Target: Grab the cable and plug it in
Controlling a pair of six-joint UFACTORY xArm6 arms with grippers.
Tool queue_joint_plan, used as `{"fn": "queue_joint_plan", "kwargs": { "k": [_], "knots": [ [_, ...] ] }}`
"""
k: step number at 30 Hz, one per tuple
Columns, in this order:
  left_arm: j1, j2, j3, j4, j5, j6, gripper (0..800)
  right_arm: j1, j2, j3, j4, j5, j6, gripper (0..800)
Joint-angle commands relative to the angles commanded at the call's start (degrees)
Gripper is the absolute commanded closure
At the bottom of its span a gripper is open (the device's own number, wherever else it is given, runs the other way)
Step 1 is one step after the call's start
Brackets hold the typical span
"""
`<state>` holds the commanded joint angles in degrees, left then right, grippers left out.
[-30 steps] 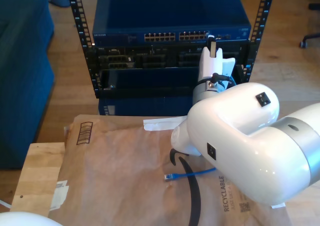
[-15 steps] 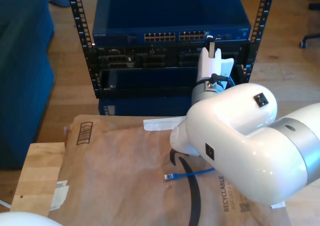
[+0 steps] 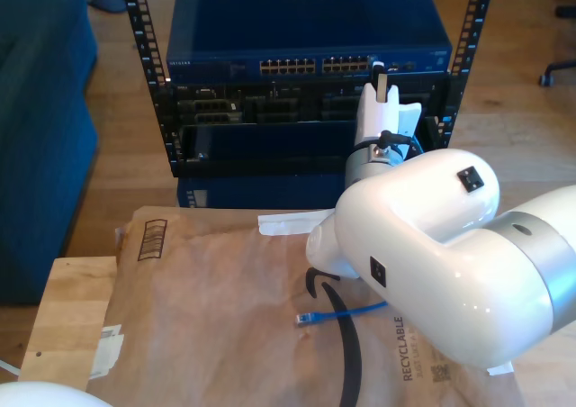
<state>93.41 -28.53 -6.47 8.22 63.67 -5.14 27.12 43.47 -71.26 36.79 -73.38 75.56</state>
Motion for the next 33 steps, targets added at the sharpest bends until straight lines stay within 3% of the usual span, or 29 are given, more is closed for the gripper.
{"fn": "queue_joint_plan", "kwargs": {
  "k": [26, 29, 33],
  "knots": [
    [-0.1, 0.0, 0.0, 0.0, 0.0, 0.0, 0, -1.2, 1.0, -1.8, -1.9, 0.2, -0.1, 798],
    [0.0, 0.0, 0.0, 0.0, -0.1, 0.0, 0, -1.3, 0.7, -0.4, -3.0, 0.3, -0.2, 615],
    [-0.1, 0.0, 0.0, 0.0, 0.0, 0.0, 0, -1.1, -3.5, 5.2, -5.1, 0.4, -0.2, 485]
  ]
}}
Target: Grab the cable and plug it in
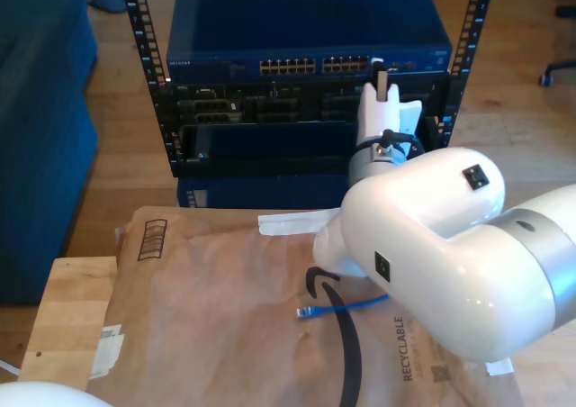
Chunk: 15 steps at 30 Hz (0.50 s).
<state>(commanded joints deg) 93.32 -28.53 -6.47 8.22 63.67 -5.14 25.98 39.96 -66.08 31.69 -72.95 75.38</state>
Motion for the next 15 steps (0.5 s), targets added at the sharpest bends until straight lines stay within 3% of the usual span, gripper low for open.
{"fn": "queue_joint_plan", "kwargs": {
  "k": [6, 9, 15],
  "knots": [
    [0.0, 0.0, 0.0, 0.0, 0.0, 0.0, 0, -0.1, -9.6, 12.0, -1.3, 2.1, 0.0, 358],
    [0.0, 0.0, 0.0, 0.0, 0.0, 0.0, 0, -0.7, -16.1, 19.7, -5.5, 9.7, -0.1, 207],
    [0.0, 0.0, 0.0, 0.0, 0.0, 0.0, 0, -5.1, -29.3, 28.6, -9.8, 23.6, -4.8, 75]
  ]
}}
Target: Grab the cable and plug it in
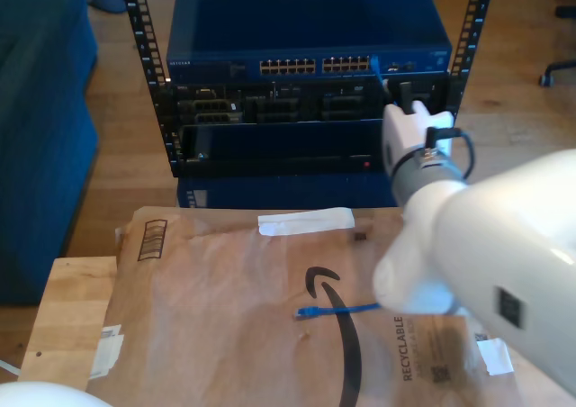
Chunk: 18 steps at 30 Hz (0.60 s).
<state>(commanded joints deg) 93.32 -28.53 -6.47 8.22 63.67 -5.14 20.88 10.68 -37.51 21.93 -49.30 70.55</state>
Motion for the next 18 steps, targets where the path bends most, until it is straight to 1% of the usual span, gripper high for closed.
{"fn": "queue_joint_plan", "kwargs": {
  "k": [2, 3, 7, 10, 11, 15, 18],
  "knots": [
    [0.0, 0.0, 0.0, 0.0, 0.0, 0.0, 0, -2.0, -5.4, 2.7, -1.3, 6.3, -2.2, 13],
    [0.0, 0.0, 0.0, 0.0, 0.0, 0.0, 0, -3.0, -8.3, 4.1, -1.8, 9.8, -3.3, 6],
    [0.0, 0.0, 0.0, 0.0, 0.0, 0.0, 0, -7.6, -17.9, 6.5, -2.5, 22.4, -4.9, 4],
    [0.1, 0.0, 0.0, 0.0, 0.0, 0.0, 0, -13.2, -24.5, 7.6, -3.1, 30.1, -5.2, 4],
    [0.0, 0.0, 0.0, 0.0, 0.0, 0.0, 0, -15.3, -26.5, 8.2, -4.3, 32.4, -5.2, 4],
    [0.0, 0.0, 0.0, 0.0, 0.0, 0.0, 0, -24.8, -33.1, 9.6, -12.1, 44.1, -5.2, 4],
    [0.0, 0.0, 0.0, 0.0, 0.0, 0.0, 0, -32.7, -36.1, 10.4, -21.4, 51.9, -5.6, 3]
  ]
}}
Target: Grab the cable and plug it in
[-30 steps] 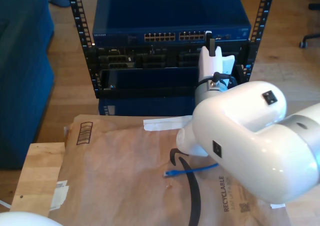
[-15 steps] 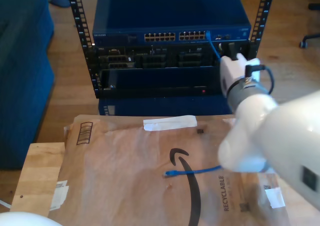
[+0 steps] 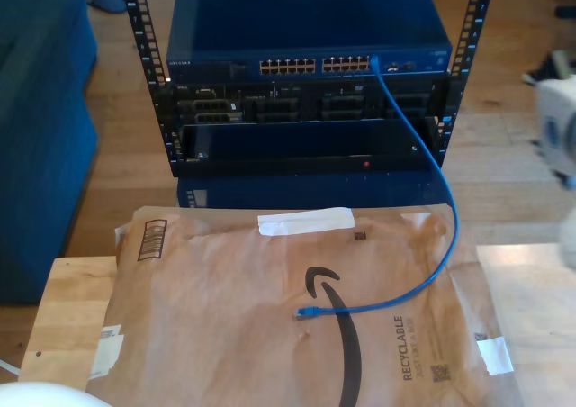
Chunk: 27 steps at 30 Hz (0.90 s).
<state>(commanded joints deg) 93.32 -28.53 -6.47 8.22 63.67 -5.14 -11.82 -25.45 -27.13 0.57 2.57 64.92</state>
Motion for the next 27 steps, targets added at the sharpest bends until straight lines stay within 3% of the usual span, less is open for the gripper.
{"fn": "queue_joint_plan", "kwargs": {
  "k": [9, 20, 27],
  "knots": [
    [0.0, 0.0, 0.0, 0.0, 0.0, 0.0, 0, -22.1, -3.6, 1.8, -18.5, 10.3, -2.6, 3],
    [0.0, 0.0, 0.0, 0.0, 0.0, 0.0, 0, -36.7, -5.4, 1.8, -19.2, 34.7, -30.9, 2],
    [0.0, 0.0, 0.0, 0.0, 0.0, 0.0, 0, -50.5, -7.6, 1.9, -19.2, 56.1, -48.4, 2]
  ]
}}
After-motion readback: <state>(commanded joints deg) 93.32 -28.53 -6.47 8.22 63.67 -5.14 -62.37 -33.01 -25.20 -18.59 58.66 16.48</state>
